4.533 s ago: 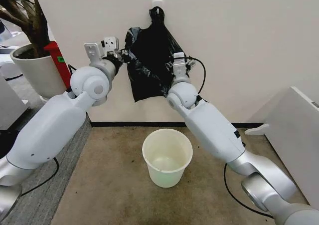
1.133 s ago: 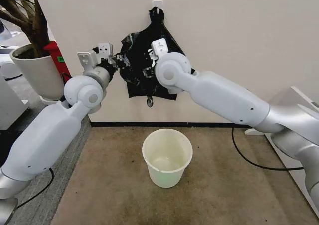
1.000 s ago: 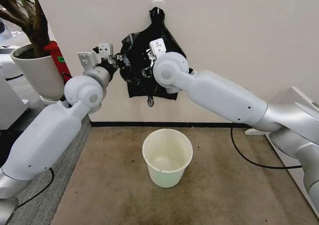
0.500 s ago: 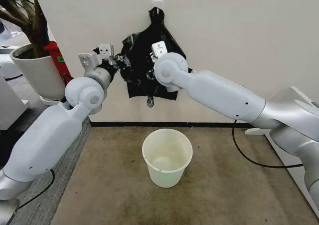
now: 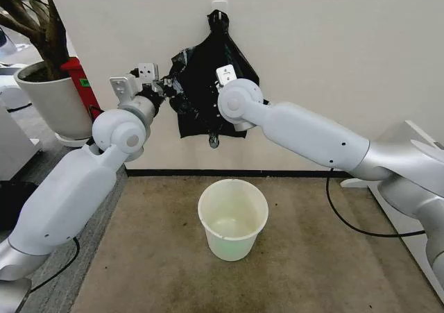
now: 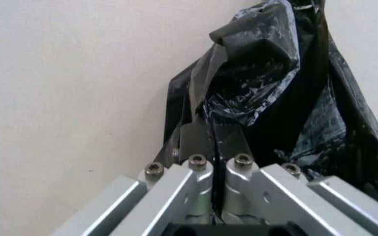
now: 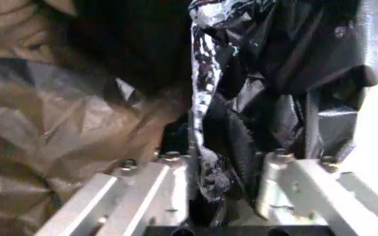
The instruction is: Place the garbage bag over the trash bin.
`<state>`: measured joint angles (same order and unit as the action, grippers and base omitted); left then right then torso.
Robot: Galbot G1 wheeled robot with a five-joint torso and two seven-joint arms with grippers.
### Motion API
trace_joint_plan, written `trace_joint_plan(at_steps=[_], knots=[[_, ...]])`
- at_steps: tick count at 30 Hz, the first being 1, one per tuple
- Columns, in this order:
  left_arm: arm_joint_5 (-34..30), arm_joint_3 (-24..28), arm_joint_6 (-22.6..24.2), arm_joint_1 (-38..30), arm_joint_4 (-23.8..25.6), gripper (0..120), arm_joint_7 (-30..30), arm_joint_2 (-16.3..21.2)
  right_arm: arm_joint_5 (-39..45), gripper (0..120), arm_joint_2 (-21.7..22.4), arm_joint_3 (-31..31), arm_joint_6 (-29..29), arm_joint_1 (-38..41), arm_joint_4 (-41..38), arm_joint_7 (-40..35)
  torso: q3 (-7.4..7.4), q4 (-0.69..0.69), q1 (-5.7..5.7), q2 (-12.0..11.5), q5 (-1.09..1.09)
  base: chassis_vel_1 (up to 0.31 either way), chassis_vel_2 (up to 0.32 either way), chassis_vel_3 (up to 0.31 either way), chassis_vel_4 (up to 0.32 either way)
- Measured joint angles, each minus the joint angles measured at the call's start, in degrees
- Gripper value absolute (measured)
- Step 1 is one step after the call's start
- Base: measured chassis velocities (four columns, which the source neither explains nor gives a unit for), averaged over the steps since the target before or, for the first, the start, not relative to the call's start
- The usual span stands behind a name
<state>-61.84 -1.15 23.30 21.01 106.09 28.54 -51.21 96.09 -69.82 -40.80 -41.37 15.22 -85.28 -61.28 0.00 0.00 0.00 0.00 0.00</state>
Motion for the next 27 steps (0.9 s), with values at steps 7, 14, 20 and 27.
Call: trace_joint_plan(at_steps=[7,14,20,27], knots=[[0.22,0.39,-0.01,-0.23,-0.28,0,0.09,-0.55,-0.66,0,0.70,0.76,1.08,-0.71,-0.31,0.05,0.00,0.00,0.00,0.00,0.00,0.000,0.000,0.000,0.000],[0.53,0.95,-0.85,0.26,-0.52,0,0.44,-0.46,-1.08,0,1.37,6.86,7.58,-4.39,-2.71,-0.38,0.00,0.00,0.00,0.00,0.00,0.000,0.000,0.000,0.000],[0.38,0.95,-1.82,0.75,-0.74,0,0.64,-0.05,-3.32,0,3.22,13.03,16.33,-8.90,-8.07,2.97,0.00,0.00,0.00,0.00,0.01,0.000,0.000,0.000,0.000],[-0.78,0.78,-3.33,0.93,-0.96,0,1.08,0.43,-8.04,0,5.69,19.46,26.45,-13.78,-11.87,13.14,0.00,0.00,0.00,0.00,0.00,0.000,0.000,0.000,0.000]])
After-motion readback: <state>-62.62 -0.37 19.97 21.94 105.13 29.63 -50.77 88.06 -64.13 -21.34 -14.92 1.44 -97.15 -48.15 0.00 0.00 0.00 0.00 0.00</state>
